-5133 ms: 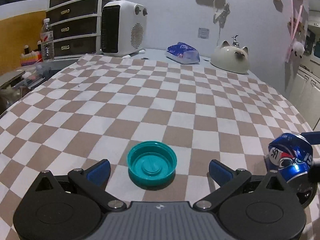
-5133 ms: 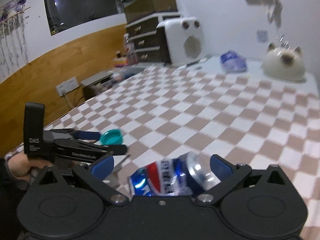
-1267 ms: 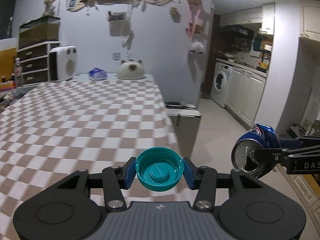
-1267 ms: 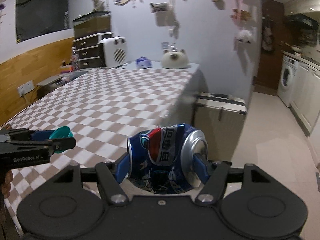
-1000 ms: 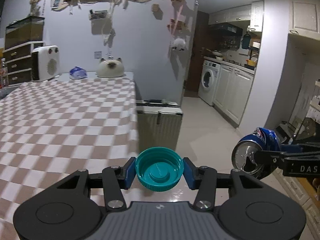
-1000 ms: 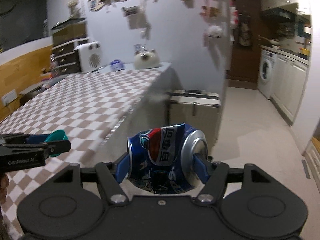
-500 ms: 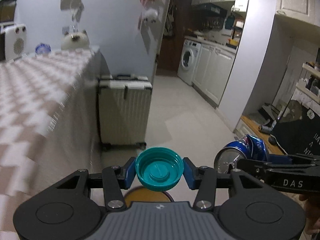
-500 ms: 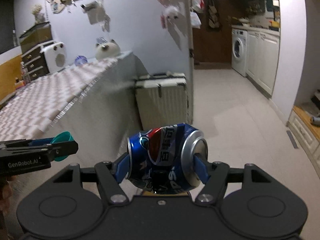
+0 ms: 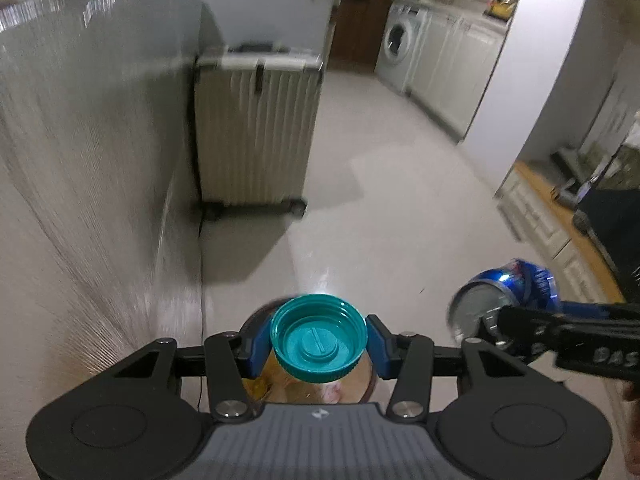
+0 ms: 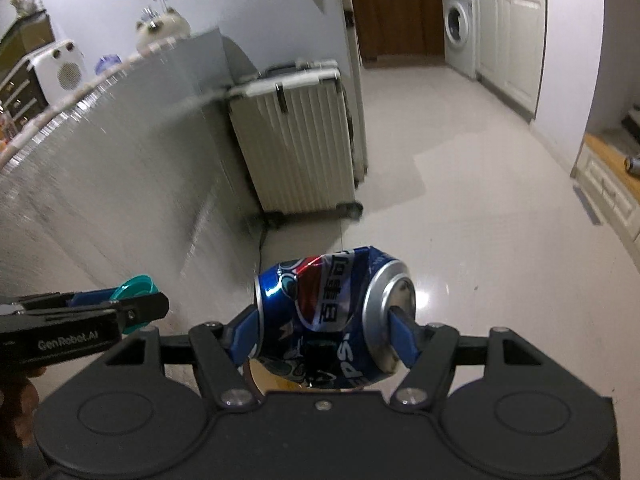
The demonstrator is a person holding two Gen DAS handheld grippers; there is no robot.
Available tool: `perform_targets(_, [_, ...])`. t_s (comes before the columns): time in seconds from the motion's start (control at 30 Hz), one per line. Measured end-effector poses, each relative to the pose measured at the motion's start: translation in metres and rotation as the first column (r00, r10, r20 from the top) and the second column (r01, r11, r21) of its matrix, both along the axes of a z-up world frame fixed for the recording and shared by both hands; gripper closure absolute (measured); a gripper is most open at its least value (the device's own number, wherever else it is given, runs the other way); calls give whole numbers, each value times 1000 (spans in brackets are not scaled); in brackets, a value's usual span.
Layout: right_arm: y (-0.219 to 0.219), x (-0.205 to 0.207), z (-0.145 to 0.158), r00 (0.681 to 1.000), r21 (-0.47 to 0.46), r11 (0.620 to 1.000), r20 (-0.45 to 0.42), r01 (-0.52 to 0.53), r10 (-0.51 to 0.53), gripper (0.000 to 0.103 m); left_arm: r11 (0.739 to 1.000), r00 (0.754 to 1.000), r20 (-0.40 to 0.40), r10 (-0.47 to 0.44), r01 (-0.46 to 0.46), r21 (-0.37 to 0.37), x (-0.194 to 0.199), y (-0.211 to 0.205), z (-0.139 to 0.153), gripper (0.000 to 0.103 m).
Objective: Collect trash
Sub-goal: 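Carry the teal cap in the left tool while the right tool carries the Pepsi can to the wastebasket, then open the left tool dropping the teal cap while the right tool drops the Pepsi can into the wastebasket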
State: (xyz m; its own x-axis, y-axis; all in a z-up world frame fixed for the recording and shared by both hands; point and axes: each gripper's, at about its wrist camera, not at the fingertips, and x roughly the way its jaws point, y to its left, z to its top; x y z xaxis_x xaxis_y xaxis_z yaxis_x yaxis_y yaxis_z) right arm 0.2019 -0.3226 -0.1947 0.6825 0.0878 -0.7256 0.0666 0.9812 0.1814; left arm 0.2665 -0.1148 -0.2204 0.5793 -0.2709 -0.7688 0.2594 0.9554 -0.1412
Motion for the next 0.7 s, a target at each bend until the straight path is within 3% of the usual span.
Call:
perform_targets(0.43, [-11, 68, -119, 988, 45, 999, -155, 22, -14, 34, 997, 979, -195, 57, -68, -48, 74, 6, -145, 53])
perform_targets(0.7, [-5, 109, -179, 970, 94, 994, -241, 52, -28, 34, 998, 974, -221, 45, -53, -30, 106, 2, -213, 52])
